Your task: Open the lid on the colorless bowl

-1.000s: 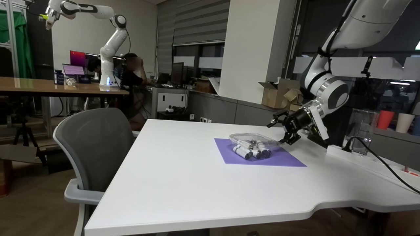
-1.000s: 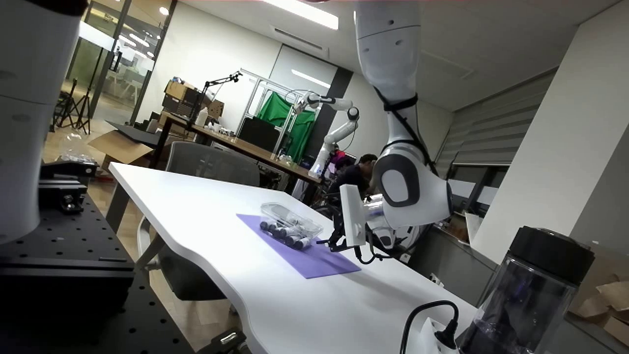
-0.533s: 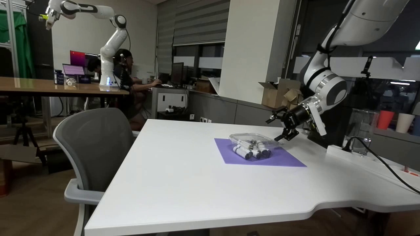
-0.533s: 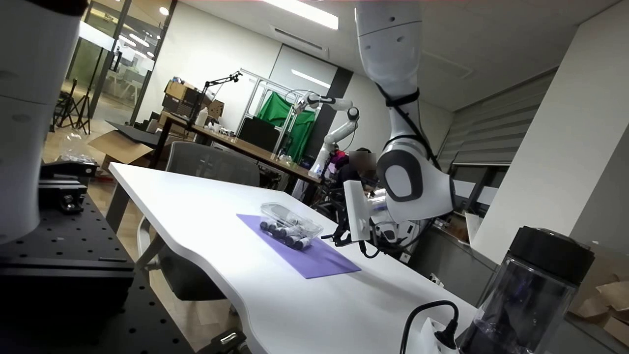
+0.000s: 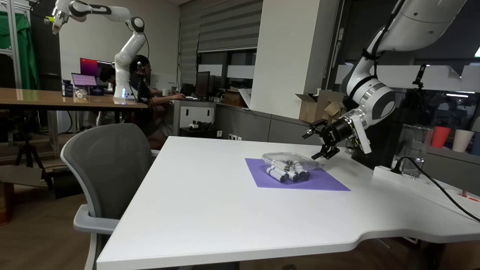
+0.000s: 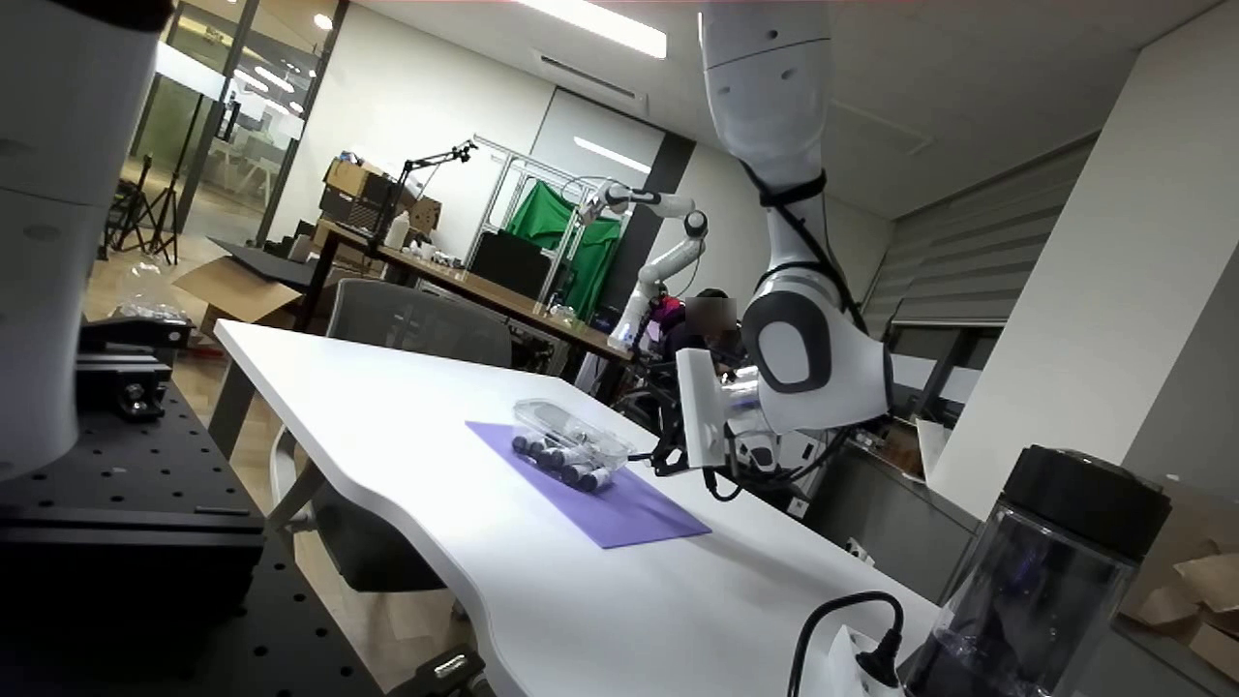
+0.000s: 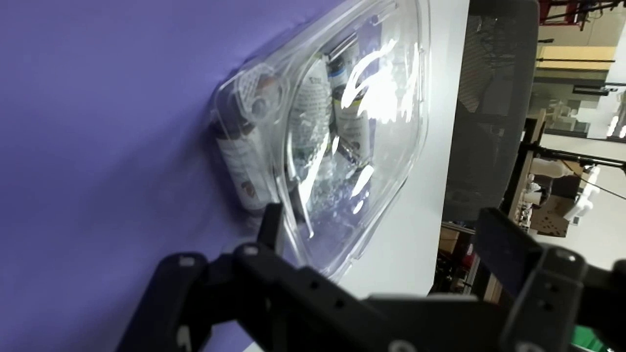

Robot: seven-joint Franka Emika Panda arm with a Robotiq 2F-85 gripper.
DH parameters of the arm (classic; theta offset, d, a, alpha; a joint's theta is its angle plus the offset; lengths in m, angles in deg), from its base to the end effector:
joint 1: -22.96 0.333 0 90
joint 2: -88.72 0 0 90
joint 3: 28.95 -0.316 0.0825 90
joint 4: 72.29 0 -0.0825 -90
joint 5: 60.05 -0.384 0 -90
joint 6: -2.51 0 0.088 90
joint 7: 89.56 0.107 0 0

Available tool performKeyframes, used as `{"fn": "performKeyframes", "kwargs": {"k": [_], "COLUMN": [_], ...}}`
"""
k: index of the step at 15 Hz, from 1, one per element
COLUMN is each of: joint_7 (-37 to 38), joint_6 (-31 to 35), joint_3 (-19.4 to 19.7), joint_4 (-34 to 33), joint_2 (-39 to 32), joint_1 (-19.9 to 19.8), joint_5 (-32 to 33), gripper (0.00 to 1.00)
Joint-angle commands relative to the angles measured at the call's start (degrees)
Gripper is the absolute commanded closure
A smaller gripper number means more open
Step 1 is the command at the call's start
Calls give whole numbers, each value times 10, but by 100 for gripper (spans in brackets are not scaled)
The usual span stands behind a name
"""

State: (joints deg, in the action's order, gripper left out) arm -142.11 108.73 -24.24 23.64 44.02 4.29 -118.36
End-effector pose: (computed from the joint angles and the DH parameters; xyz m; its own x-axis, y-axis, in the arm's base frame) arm 0.6042 -0.1847 0.1381 0.9941 -0.1064 0.0196 -0.0462 -0.5810 -0.8126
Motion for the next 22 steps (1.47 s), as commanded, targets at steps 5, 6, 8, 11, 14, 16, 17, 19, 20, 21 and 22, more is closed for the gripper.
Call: {"fn": "performKeyframes", "kwargs": {"k": [5,6,8,11,14,16,17,19,20,21,22], "joint_7": [-4,-8,-14,-25,-31,-40,-46,-52,-55,-59,-62], "joint_6": [-13,-10,-4,-3,-3,-2,-3,-1,1,6,6], "joint_3": [-5,-4,-4,-5,-6,-7,-8,-7,-6,-5,-5], "joint_4": [-3,-3,-1,-2,-3,-2,-2,-2,-2,-1,-2], "joint_2": [5,5,6,7,7,9,10,11,12,13,13], "joint_1": [2,4,7,4,3,2,0,0,0,1,0], "joint_5": [15,19,28,31,30,28,25,24,24,26,26], "gripper": [0,0,0,0,0,0,0,0,0,0,0]}}
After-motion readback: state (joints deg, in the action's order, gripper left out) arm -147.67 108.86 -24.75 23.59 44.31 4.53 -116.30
